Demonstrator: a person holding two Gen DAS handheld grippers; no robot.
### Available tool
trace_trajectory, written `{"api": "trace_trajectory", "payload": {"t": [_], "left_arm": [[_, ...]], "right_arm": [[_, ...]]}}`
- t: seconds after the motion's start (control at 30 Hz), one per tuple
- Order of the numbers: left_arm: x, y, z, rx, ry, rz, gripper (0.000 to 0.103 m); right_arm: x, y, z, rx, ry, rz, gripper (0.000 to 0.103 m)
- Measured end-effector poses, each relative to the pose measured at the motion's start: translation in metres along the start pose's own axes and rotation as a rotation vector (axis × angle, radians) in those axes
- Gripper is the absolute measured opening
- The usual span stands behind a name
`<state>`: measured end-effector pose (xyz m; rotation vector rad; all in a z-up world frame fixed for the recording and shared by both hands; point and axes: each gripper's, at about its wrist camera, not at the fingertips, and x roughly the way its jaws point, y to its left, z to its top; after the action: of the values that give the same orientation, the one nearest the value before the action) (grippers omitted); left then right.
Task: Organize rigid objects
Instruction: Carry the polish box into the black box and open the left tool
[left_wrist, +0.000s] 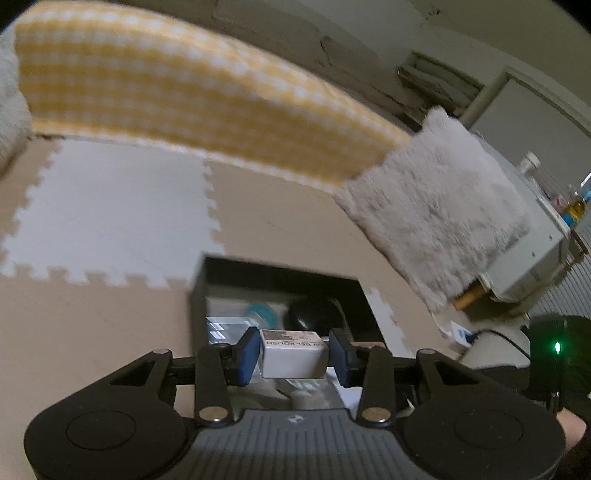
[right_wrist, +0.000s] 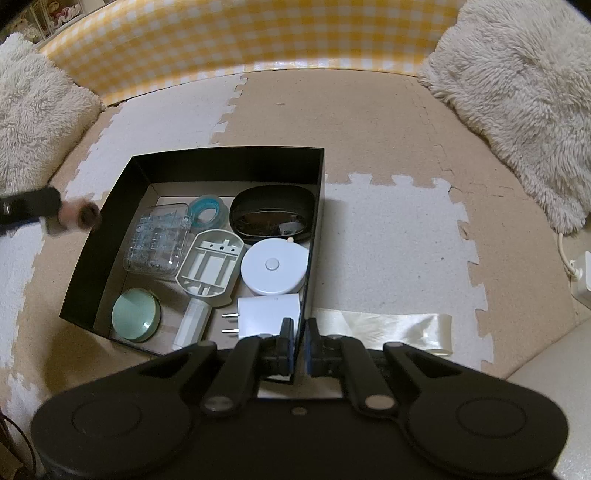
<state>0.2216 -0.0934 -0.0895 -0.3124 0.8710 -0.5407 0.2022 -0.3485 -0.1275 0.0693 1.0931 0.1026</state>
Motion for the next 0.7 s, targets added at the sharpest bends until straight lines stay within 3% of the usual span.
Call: {"api": "trace_trajectory", "payload": {"t": [0.23,0.4,0.7], "left_arm": [[0.031,-0.014,-0.03,0.037,0.113,0.023,0.042],[0.039,-0.019,-0.039,0.08,0.14,0.056,0.043],[0.038,-0.022,-0.037,0.104,0.144,0.067,0.064]], "right_arm": [[0.0,0.0,0.0,0.0,0.0,0.0,0.006],[0.0,0.0,0.0,0.0,0.0,0.0,0.006],[0.001,0.0,0.0,-0.001,0.0,-0.001,0.006]]}}
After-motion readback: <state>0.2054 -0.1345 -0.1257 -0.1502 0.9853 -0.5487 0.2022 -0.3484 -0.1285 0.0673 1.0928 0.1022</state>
